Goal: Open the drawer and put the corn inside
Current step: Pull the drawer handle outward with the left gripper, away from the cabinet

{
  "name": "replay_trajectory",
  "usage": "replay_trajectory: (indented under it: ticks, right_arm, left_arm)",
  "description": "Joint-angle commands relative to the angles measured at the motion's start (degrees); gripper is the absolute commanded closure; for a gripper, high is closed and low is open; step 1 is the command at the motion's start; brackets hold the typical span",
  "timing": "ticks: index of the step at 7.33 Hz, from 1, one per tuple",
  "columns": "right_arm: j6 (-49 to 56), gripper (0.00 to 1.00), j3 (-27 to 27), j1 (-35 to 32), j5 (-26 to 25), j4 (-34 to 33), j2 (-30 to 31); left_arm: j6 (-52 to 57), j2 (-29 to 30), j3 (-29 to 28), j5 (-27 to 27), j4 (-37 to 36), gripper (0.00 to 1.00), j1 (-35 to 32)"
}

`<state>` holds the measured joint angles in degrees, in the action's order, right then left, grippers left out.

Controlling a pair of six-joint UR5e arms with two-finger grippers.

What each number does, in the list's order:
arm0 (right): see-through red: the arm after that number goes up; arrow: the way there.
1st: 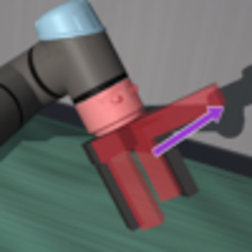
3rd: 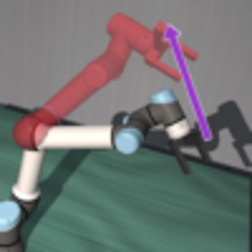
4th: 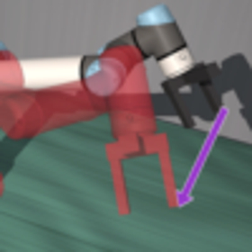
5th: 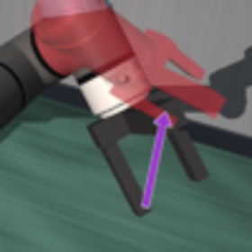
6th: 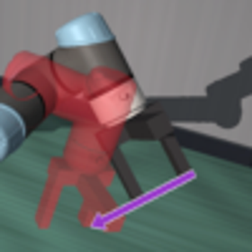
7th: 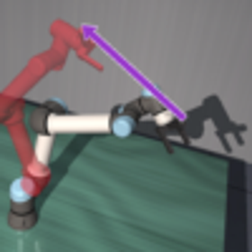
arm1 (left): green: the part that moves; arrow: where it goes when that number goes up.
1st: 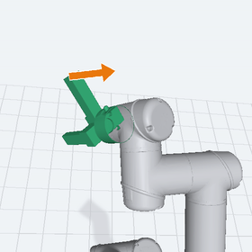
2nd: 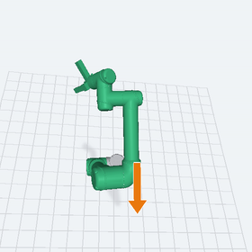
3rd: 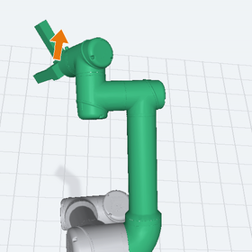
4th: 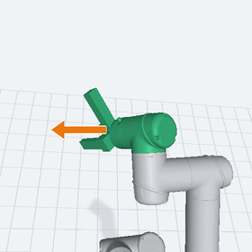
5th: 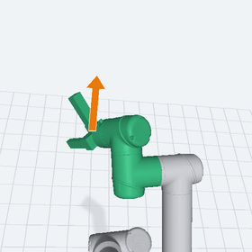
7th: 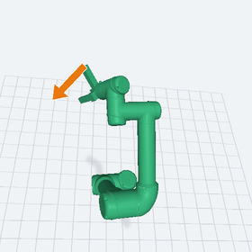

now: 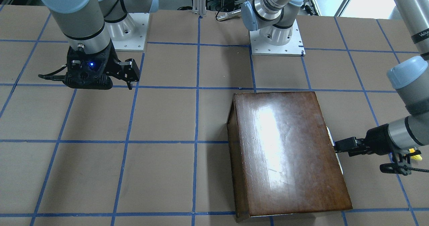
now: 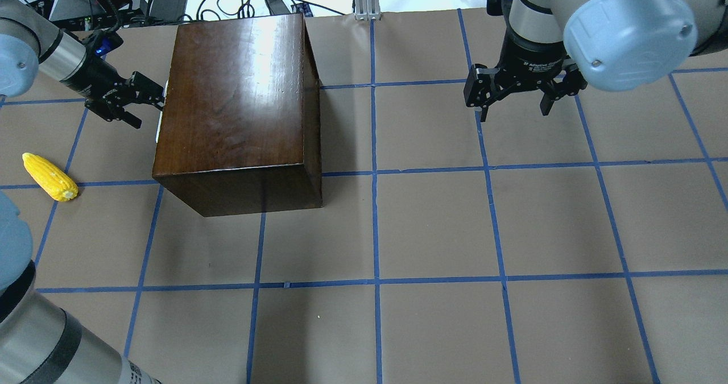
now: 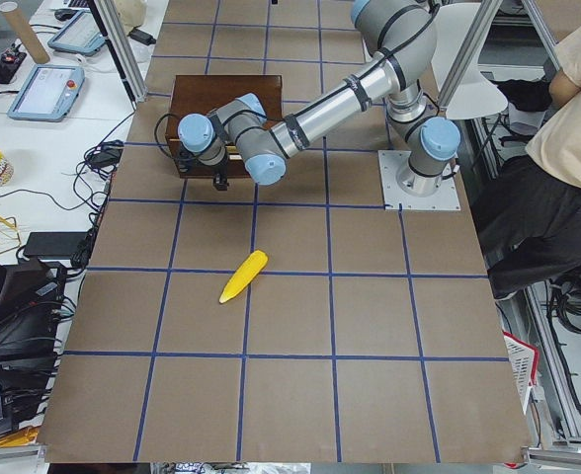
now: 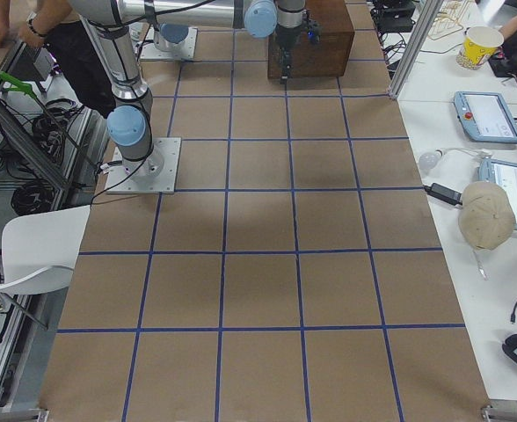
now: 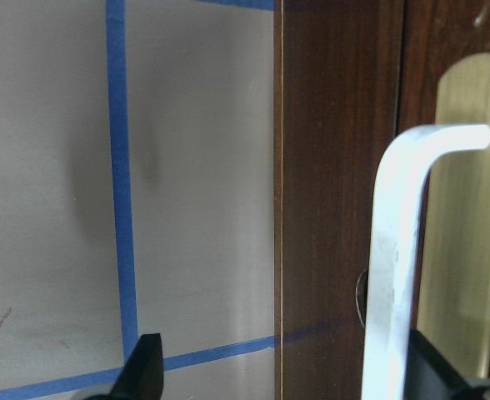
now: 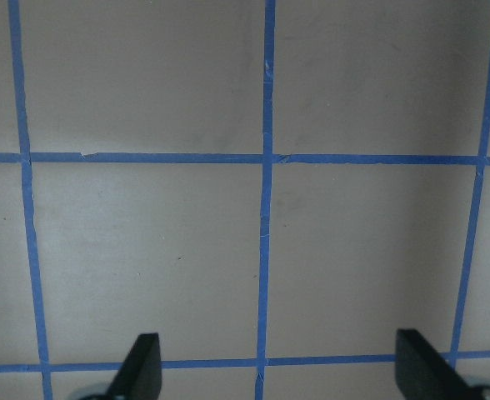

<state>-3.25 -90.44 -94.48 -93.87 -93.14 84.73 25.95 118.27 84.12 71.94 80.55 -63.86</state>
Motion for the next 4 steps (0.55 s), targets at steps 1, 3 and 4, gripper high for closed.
replay_trajectory:
  ticks: [1, 3, 4]
  right_arm:
    - [0.0, 0.0, 0.0, 0.0, 0.0, 0.0, -0.1]
    - [0.0, 0.0, 0.0, 0.0, 0.0, 0.0, 0.0]
    - [0.0, 0.0, 0.0, 0.0, 0.0, 0.1, 0.0]
  left_arm:
    - [0.1, 0.6, -0.2, 0.1, -1.0, 0.0, 0.2]
    - [0.1, 0.6, -0.5, 3.2, -1.5, 0.0, 0.3]
    - [0.2, 0.6, -0.5, 3.8, -1.9, 0.0, 0.4]
